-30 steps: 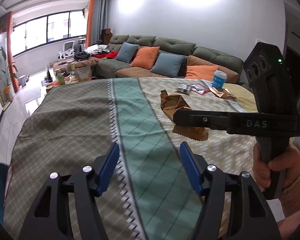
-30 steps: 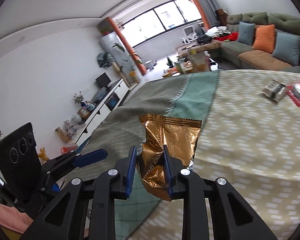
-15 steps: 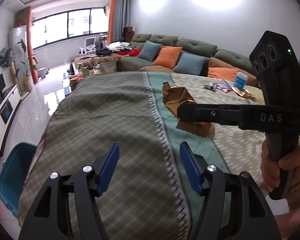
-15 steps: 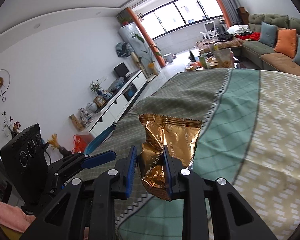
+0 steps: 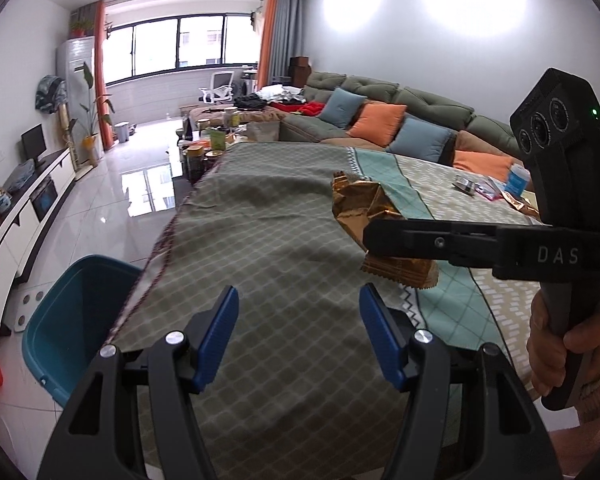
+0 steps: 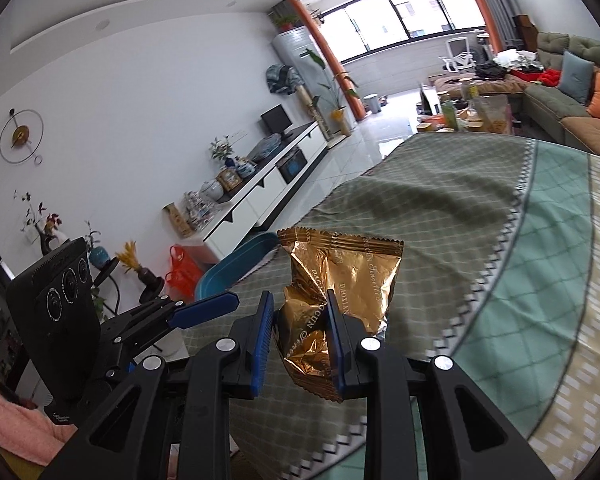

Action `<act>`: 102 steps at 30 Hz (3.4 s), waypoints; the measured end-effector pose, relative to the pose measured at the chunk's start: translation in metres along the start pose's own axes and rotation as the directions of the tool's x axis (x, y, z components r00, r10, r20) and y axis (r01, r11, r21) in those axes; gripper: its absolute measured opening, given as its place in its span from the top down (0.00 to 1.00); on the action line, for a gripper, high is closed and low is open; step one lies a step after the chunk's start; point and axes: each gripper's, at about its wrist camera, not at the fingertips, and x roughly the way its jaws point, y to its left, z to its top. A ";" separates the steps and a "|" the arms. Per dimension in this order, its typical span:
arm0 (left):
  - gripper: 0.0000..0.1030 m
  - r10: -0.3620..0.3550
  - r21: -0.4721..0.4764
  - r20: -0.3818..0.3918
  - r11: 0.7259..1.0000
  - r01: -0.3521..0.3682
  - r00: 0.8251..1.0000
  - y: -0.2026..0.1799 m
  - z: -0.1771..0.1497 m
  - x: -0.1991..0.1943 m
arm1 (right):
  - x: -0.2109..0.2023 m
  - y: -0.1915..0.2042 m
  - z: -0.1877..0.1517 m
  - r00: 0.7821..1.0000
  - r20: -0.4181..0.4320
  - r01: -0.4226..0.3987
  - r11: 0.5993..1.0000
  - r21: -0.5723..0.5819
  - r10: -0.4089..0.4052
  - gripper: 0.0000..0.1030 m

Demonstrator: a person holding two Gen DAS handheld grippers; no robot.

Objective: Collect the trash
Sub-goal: 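Carry the gold wrapper to the teal bin and open the right tool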

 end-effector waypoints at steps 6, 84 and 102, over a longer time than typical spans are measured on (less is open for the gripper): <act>0.38 0.027 -0.022 0.007 0.999 -0.027 1.000 0.012 -0.002 -0.008 | 0.015 0.012 0.003 0.999 -0.022 -0.034 0.999 -0.027 0.034 0.75; 0.38 0.305 -0.255 0.008 0.922 -0.293 0.952 0.137 -0.016 -0.057 | 0.195 0.090 0.043 0.931 -0.325 -0.211 0.972 -0.102 0.168 0.74; 0.39 0.321 -0.310 -0.036 0.897 -0.316 0.947 0.164 -0.024 -0.055 | 0.222 0.087 0.047 0.923 -0.357 -0.184 0.981 -0.070 0.147 0.63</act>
